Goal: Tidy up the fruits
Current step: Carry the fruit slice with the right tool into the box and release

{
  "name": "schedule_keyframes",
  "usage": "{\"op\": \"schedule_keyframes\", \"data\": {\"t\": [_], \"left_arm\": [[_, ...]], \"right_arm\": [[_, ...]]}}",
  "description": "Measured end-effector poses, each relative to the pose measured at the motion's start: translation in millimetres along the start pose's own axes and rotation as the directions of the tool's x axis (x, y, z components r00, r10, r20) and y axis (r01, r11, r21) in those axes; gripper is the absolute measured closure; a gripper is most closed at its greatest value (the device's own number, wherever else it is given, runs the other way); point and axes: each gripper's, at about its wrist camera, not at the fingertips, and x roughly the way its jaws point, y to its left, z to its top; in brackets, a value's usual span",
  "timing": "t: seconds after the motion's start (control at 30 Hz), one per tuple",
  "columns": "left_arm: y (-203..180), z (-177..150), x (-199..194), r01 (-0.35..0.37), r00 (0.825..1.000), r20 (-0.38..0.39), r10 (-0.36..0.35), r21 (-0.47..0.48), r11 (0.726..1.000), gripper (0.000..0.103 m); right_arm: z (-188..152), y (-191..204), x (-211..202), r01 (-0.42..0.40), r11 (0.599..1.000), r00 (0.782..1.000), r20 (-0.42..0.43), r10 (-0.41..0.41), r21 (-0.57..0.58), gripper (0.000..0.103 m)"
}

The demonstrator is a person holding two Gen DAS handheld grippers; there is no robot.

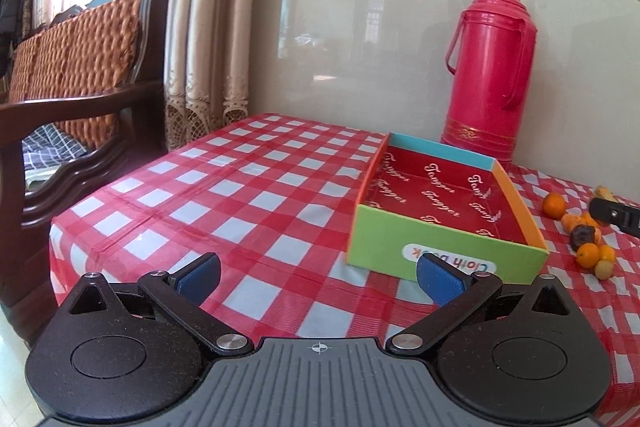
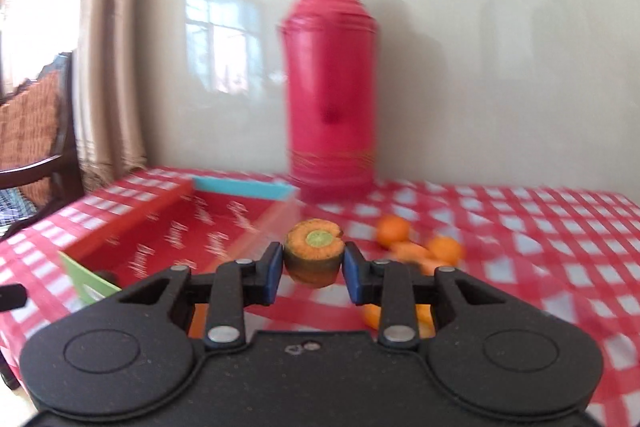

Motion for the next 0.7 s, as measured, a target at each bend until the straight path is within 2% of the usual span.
{"op": "schedule_keyframes", "data": {"t": [0.17,0.3,0.33,0.4,0.43,0.47,0.5,0.57,0.7], "left_arm": [[15,-1,1,-0.025,1.0,-0.003,0.025,-0.015,1.0,0.0],[24,-1,2,-0.047,0.999,-0.012,0.047,-0.02,0.999,0.0],[27,-1,3,-0.049,0.999,-0.014,0.048,-0.025,0.999,0.0],[32,-1,3,-0.047,0.999,-0.019,0.047,-0.035,0.998,0.0],[33,-1,3,-0.051,0.999,-0.02,0.05,-0.037,0.998,0.0],[34,-1,3,-0.053,0.998,-0.019,0.052,-0.039,0.998,0.0],[34,-2,3,-0.053,0.999,-0.017,0.052,-0.042,0.998,0.0],[35,-2,2,-0.047,0.999,-0.015,0.046,-0.049,0.998,0.0],[31,-2,1,-0.033,0.999,-0.013,0.033,-0.052,0.998,0.0]], "right_arm": [[4,39,15,-0.094,0.995,0.996,-0.01,0.094,-0.015,0.079],[2,62,29,-0.123,0.992,0.992,-0.028,0.122,-0.031,0.078],[0,66,34,-0.12,0.992,0.992,-0.036,0.118,-0.037,0.075],[-5,70,38,-0.112,0.992,0.993,-0.05,0.11,-0.055,0.047],[-7,70,34,-0.076,0.996,0.997,-0.027,0.075,-0.055,0.012],[-8,65,26,-0.031,0.999,0.999,0.017,0.032,-0.043,0.006],[-7,59,17,-0.019,1.0,0.998,0.058,0.021,-0.025,0.006],[0,43,5,-0.014,1.0,0.996,0.09,0.013,0.008,0.006],[5,2,-18,0.095,0.993,0.984,0.146,-0.105,0.075,0.006]]}}
